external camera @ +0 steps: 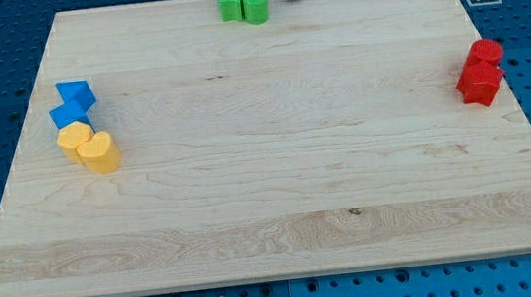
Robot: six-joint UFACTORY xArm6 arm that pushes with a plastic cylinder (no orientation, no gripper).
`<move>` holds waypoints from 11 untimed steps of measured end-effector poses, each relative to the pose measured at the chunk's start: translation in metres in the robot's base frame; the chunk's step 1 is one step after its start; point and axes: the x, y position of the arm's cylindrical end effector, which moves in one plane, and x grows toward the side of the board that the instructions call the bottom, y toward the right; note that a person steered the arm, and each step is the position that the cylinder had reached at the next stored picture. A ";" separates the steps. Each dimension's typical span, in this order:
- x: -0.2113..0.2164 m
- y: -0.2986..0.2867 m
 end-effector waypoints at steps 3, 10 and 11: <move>0.010 -0.021; 0.143 -0.109; 0.161 -0.126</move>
